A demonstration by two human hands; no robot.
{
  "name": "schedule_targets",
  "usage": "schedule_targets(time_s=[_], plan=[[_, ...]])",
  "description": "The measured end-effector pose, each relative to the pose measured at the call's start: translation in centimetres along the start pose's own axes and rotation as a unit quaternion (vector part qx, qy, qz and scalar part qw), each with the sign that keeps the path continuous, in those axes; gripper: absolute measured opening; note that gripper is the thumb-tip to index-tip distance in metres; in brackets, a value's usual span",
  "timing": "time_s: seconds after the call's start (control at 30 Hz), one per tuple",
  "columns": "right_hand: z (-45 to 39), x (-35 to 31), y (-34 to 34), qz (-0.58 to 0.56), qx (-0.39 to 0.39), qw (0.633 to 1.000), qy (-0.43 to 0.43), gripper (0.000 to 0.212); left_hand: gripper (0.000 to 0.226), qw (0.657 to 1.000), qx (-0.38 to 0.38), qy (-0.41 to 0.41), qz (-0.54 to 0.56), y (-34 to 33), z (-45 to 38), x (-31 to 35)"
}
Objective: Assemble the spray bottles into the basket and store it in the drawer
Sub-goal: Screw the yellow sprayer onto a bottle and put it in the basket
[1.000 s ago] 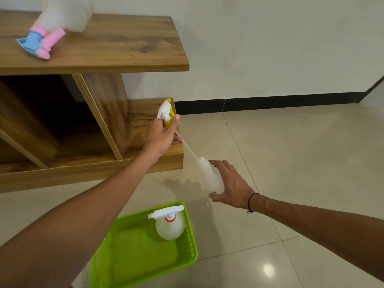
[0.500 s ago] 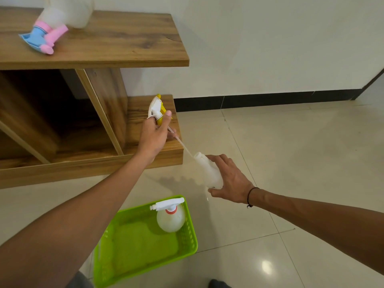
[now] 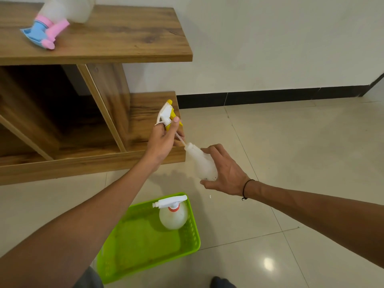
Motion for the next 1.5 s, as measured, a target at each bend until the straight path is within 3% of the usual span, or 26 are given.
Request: schedule_targets(time_s=[0.2, 0.33, 0.5, 0.67, 1.03, 1.1, 1.27, 1.33, 1.47, 1.5], plan=[[-2.2, -1.9, 1.1, -0.037, 0.053, 0.998, 0.001, 0.098, 0.044, 0.995, -0.058, 0.069, 0.039, -1.5, 1.4, -2.3], [-2.4, -2.9, 1.3, -0.043, 0.075, 0.996, 0.012, 0.09, 0.042, 0.991, -0.066, 0.091, 0.071, -0.8, 2.0, -2.9], [-2.5, -3.8, 1.3, -0.023, 0.066, 0.996, 0.052, 0.088, 0.052, 0.989, -0.068, 0.096, 0.091, 0.1, 2.8, -3.3], [-2.6, -4.7, 1.3, 0.003, 0.069, 0.995, 0.075, 0.087, 0.045, 0.974, -0.094, 0.112, 0.173, 0.5, 3.7, -4.0], [-4.3, -9.3, 0.5, 0.176, 0.084, 0.971, 0.136, 0.09, 0.055, 0.944, -0.003, 0.16, 0.287, 3.7, 5.2, -5.1], [-4.8, -9.4, 0.6, 0.137, 0.078, 0.977, 0.142, 0.088, 0.051, 0.947, -0.02, 0.151, 0.282, 4.2, 5.2, -4.8], [-5.8, -7.8, 1.3, -0.126, 0.026, 0.988, 0.084, 0.081, 0.043, 0.946, -0.096, 0.13, 0.281, 4.6, 5.5, -3.8], [-6.0, -6.5, 0.5, -0.29, -0.007, 0.957, -0.018, 0.079, 0.042, 0.94, -0.123, 0.13, 0.291, 4.4, 5.8, -3.8], [-5.0, -5.5, -2.6, -0.564, -0.081, 0.791, -0.222, 0.044, 0.04, 0.928, -0.141, 0.125, 0.322, 4.4, 6.1, -3.9], [-4.7, -5.7, -3.1, -0.597, -0.097, 0.759, -0.241, 0.047, 0.039, 0.928, -0.137, 0.122, 0.325, 4.4, 6.0, -4.1]])
Point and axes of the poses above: each hand's wrist, its own z-axis away from the middle knuckle, its own y-axis out of the back of the hand, x = y × z, the point moved 8 cm from there along -z, towards the middle knuckle, and after that the axes turned 10 degrees about y, right-handed, at the moved point
